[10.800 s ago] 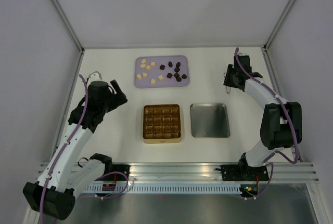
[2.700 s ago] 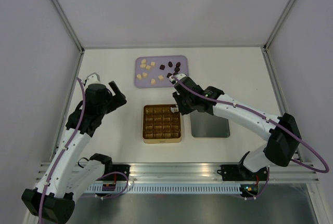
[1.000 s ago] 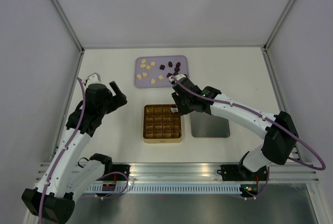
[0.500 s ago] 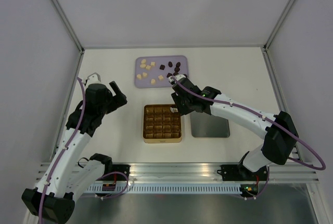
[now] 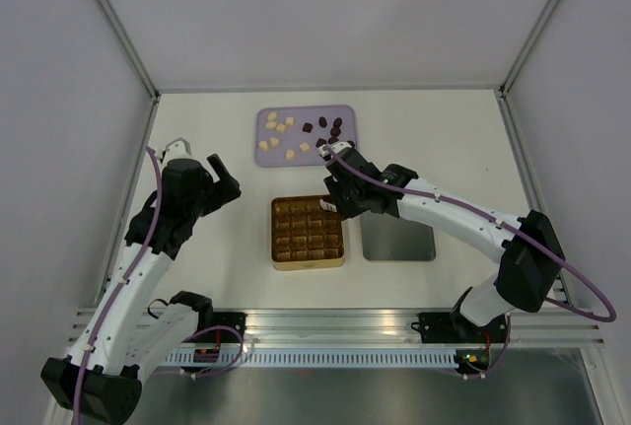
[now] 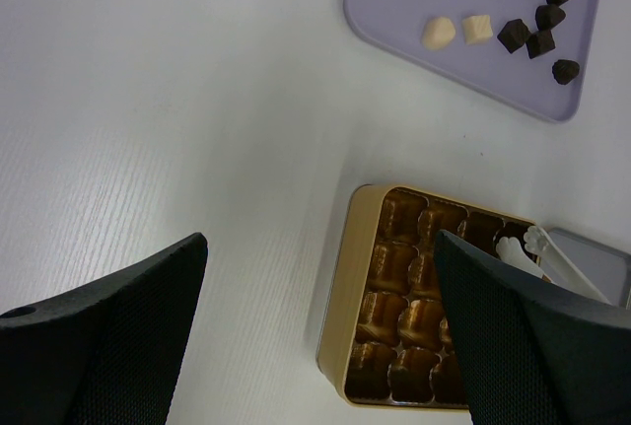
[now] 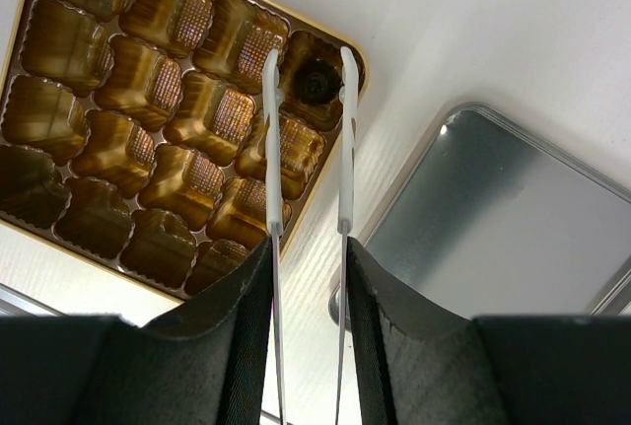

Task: Pack the chocolate
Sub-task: Place the fake chocolate in the packing box, then adjust the packing box at the center of the board.

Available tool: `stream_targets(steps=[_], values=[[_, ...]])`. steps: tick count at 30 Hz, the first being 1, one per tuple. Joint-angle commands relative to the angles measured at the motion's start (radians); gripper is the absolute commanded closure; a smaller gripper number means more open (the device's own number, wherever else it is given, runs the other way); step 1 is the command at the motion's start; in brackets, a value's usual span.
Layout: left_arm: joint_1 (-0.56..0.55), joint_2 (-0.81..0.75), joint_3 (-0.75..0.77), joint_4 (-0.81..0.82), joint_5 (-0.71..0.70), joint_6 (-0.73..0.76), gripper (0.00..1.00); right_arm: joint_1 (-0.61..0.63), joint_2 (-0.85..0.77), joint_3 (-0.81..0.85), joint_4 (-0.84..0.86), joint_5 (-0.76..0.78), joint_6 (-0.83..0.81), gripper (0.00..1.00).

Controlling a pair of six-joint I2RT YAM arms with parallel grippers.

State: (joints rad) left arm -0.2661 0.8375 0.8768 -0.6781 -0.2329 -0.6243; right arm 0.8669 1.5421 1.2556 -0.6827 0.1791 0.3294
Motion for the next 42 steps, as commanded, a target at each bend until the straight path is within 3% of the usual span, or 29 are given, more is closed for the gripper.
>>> stream_targets(steps=[1, 18, 25, 28, 34, 42], values=[[-0.002, -0.003, -0.009, 0.034, 0.012, -0.003, 0.0, 0.006, 0.003, 0.042, -0.003, 0.01, 0.005, 0.61], [-0.002, -0.003, -0.01, 0.034, 0.012, -0.002, 0.0, 0.012, -0.069, 0.103, 0.005, -0.046, -0.023, 0.63], [-0.002, 0.02, -0.013, 0.037, 0.041, 0.006, 0.0, 0.003, -0.066, 0.157, -0.002, 0.028, -0.013, 0.64], [-0.002, 0.037, -0.021, 0.055, 0.082, 0.011, 0.0, -0.028, -0.054, 0.172, 0.011, 0.03, -0.01, 0.64], [-0.002, 0.115, -0.062, 0.14, 0.318, 0.04, 0.0, -0.132, 0.009, 0.212, 0.035, 0.008, -0.024, 0.64], [-0.002, 0.25, -0.125, 0.278, 0.519, 0.038, 0.01, -0.25, 0.154, 0.309, 0.067, -0.029, -0.111, 0.65]])
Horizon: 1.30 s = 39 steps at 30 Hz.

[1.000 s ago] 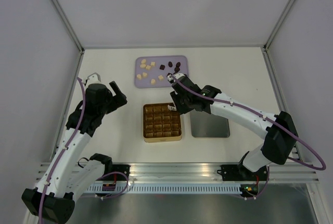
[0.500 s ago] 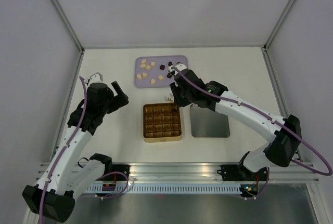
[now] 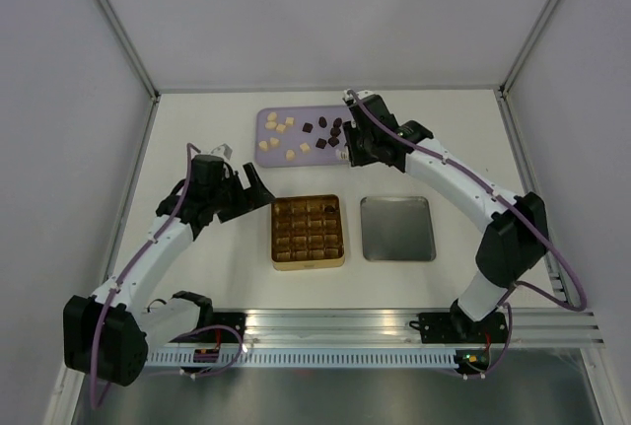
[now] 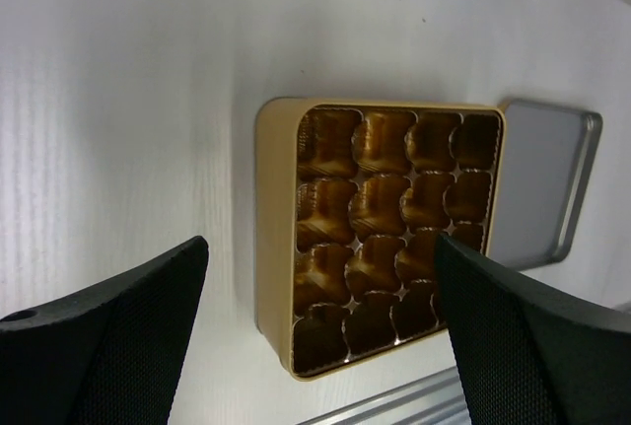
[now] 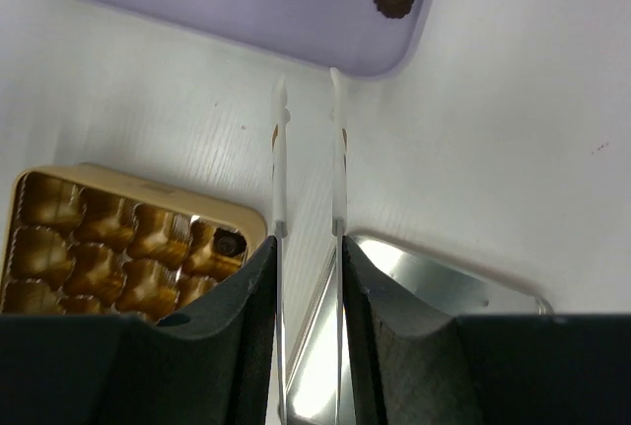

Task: Pack the chocolate
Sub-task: Adjust the packing box at the center of the board.

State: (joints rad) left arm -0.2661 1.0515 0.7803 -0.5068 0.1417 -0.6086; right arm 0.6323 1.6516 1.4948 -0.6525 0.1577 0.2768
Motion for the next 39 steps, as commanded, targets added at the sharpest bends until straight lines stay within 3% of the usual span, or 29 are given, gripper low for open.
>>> stream_targets(steps=[1, 10, 20, 39], values=[[-0.002, 0.051, -0.039, 0.126, 0.194, 0.014, 0.01, -0.016, 0.057, 0.088, 0.045, 0.011, -0.065, 0.65], [-0.007, 0.211, -0.062, 0.263, 0.285, -0.014, 0.0, -0.048, 0.214, 0.214, 0.027, 0.023, -0.091, 0.65], [-0.01, 0.326, 0.007, 0.289, 0.314, 0.0, 0.0, -0.091, 0.309, 0.288, -0.015, 0.059, -0.096, 0.65], [-0.013, 0.38, 0.085, 0.292, 0.34, 0.027, 0.0, -0.12, 0.404, 0.381, -0.065, 0.06, -0.094, 0.63]])
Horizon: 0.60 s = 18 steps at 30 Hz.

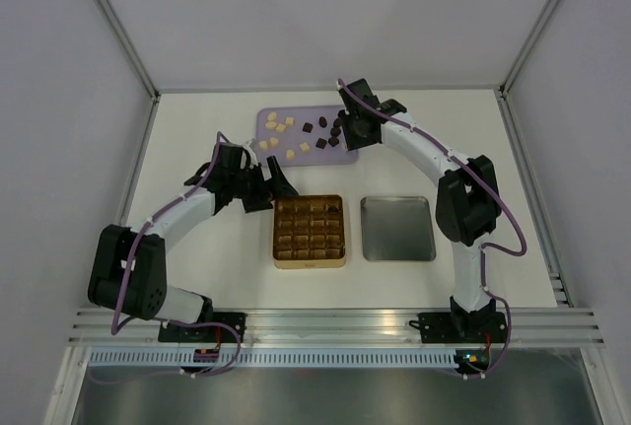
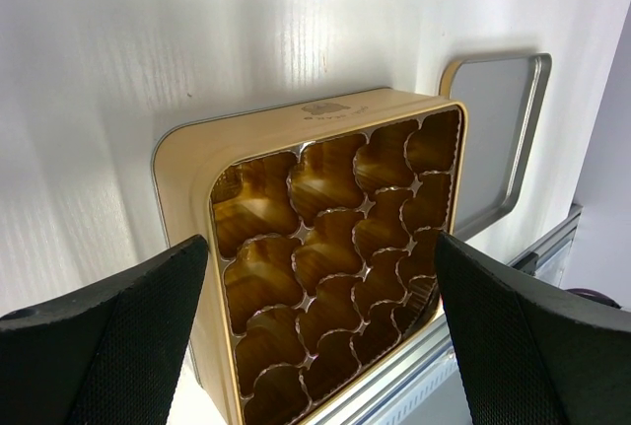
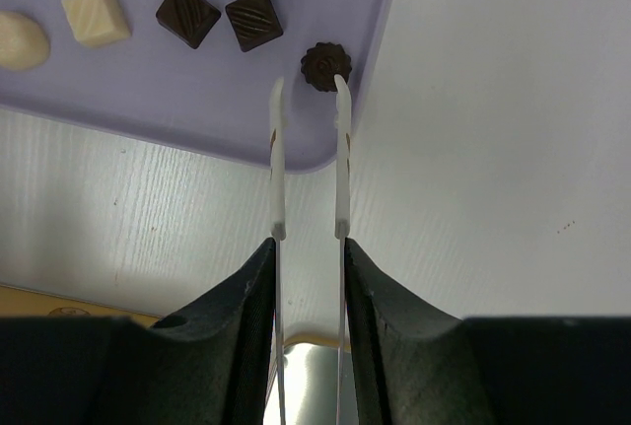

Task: Pack the chocolate
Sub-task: Adjust the packing box at the center of the board.

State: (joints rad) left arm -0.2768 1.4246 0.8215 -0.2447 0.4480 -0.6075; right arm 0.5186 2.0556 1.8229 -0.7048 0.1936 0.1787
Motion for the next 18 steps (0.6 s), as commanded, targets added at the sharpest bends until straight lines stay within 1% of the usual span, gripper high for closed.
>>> stream_targets(steps=[1, 10, 18], values=[[-0.004, 0.008, 0.045, 0.03, 0.035, 0.026, 0.0, -0.006, 0.003, 0.052, -0.013, 0.024, 0.007, 0.62], [-0.004, -0.012, 0.059, 0.018, 0.026, 0.034, 0.0, -0.009, 0.021, 0.059, -0.01, 0.024, 0.016, 0.62], [-0.004, -0.096, 0.076, -0.053, -0.074, 0.057, 0.0, -0.015, 0.054, 0.079, -0.004, 0.027, 0.03, 0.61]])
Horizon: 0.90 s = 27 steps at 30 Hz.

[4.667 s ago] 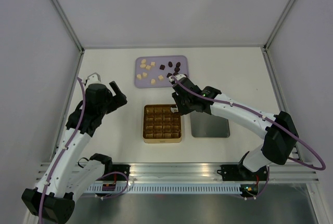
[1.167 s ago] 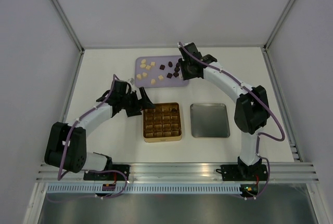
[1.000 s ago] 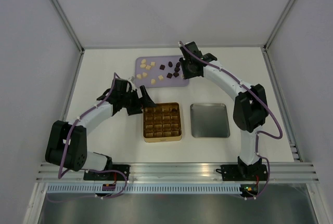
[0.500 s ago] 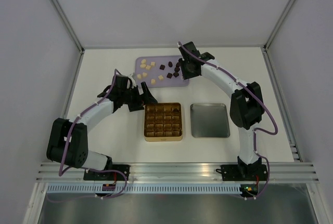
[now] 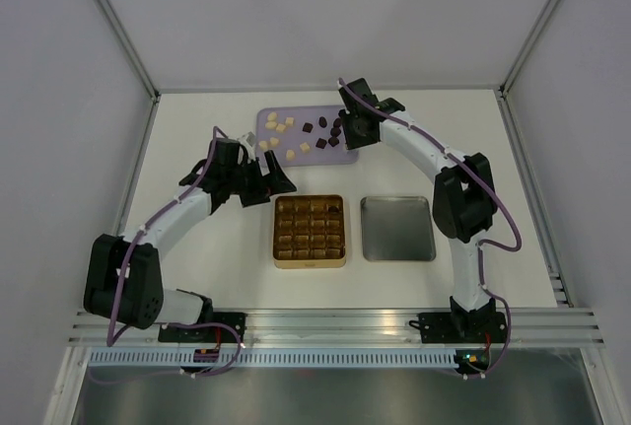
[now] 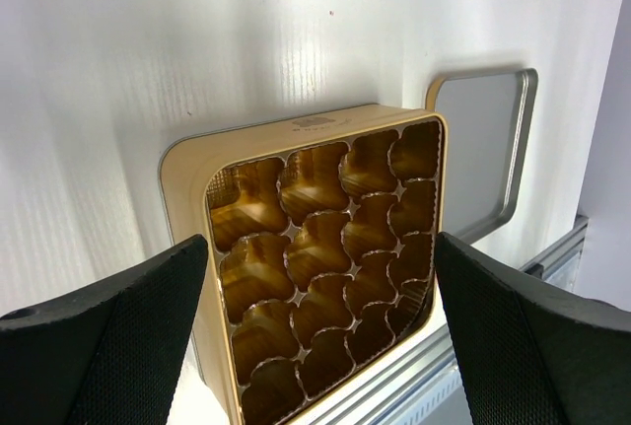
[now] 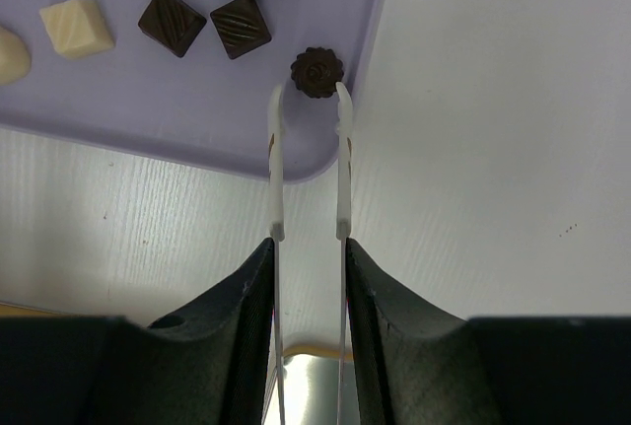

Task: Pack the chocolate
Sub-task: Adjust the packing box at the center of the board, then pick up the fake chocolate from the plate.

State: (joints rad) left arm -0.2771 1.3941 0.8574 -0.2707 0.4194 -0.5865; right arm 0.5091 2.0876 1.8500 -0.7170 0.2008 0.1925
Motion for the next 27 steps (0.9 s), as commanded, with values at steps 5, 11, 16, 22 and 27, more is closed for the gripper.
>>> stream_targets(steps=[5, 11, 16, 22, 27], values=[[-0.002, -0.098, 0.034, -0.041, -0.083, 0.042, 0.01, -0.009, 0.043, 0.069, 0.002, 0.029, 0.028, 0.61], [-0.004, -0.095, 0.029, -0.045, -0.08, 0.039, 0.0, -0.011, 0.048, 0.072, 0.011, 0.048, 0.039, 0.59], [-0.002, -0.095, 0.028, -0.048, -0.082, 0.037, 0.0, -0.011, 0.064, 0.086, 0.01, 0.037, 0.041, 0.59], [-0.002, -0.096, 0.026, -0.053, -0.087, 0.037, 0.0, -0.011, 0.071, 0.094, 0.001, 0.037, 0.039, 0.59], [-0.002, -0.098, 0.026, -0.055, -0.088, 0.037, 0.01, -0.012, 0.078, 0.097, 0.001, 0.035, 0.045, 0.6]])
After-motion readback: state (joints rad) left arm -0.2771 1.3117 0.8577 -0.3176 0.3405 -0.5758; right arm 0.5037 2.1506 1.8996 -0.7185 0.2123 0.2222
